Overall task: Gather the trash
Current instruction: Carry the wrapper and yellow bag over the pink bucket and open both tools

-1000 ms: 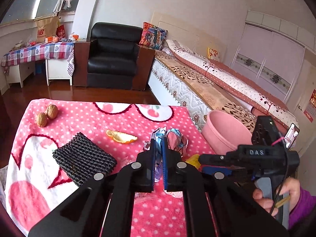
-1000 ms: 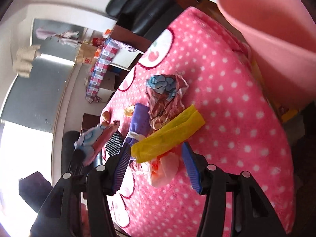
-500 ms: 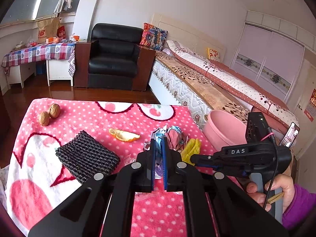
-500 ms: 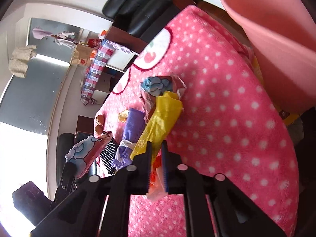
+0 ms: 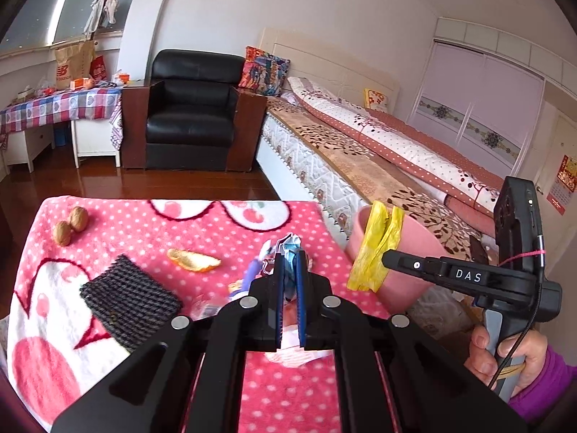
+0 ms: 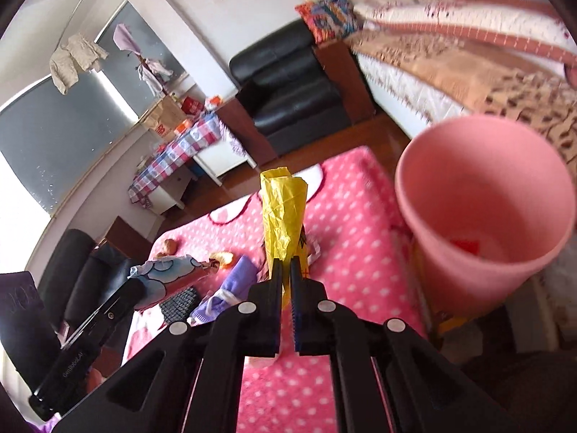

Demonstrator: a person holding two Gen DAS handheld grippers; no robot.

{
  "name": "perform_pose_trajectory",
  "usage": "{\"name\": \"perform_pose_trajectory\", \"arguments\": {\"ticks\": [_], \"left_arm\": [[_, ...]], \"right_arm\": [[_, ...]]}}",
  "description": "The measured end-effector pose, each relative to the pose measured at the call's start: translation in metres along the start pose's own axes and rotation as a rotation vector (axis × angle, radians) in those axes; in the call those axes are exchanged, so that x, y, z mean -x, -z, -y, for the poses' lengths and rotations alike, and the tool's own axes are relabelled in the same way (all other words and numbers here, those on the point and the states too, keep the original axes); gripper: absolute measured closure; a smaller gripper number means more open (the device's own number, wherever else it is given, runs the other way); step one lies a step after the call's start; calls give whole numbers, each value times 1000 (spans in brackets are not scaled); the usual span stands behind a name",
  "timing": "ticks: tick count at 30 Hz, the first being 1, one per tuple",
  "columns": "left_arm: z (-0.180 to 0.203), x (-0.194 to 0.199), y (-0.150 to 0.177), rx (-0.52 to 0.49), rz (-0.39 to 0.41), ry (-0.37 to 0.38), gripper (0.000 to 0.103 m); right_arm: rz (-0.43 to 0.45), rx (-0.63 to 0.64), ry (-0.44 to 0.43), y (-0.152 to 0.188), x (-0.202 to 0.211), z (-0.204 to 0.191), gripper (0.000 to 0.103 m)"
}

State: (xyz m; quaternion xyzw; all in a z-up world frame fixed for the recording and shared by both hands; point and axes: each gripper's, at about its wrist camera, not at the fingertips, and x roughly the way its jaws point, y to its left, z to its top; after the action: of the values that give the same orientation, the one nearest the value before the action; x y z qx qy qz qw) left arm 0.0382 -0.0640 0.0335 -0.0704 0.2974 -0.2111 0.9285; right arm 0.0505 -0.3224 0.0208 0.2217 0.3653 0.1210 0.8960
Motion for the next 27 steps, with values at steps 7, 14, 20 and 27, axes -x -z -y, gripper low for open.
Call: {"name": "perform_pose_trajectory", "arguments": {"ticks": [7, 14, 20, 27], "left_arm": [[56, -22, -22, -81, 20, 88, 98], [108, -65, -32, -114, -19, 158, 98], [139, -112, -31, -136, -82, 189, 98], [154, -158, -23, -135, -155, 199, 98]], "right_arm": [[137, 33, 124, -21, 48, 29, 99], [203, 55, 245, -33, 72, 69, 99], [199, 29, 285, -39, 66, 102, 99], [175, 22, 315, -43, 48, 128, 99]]}}
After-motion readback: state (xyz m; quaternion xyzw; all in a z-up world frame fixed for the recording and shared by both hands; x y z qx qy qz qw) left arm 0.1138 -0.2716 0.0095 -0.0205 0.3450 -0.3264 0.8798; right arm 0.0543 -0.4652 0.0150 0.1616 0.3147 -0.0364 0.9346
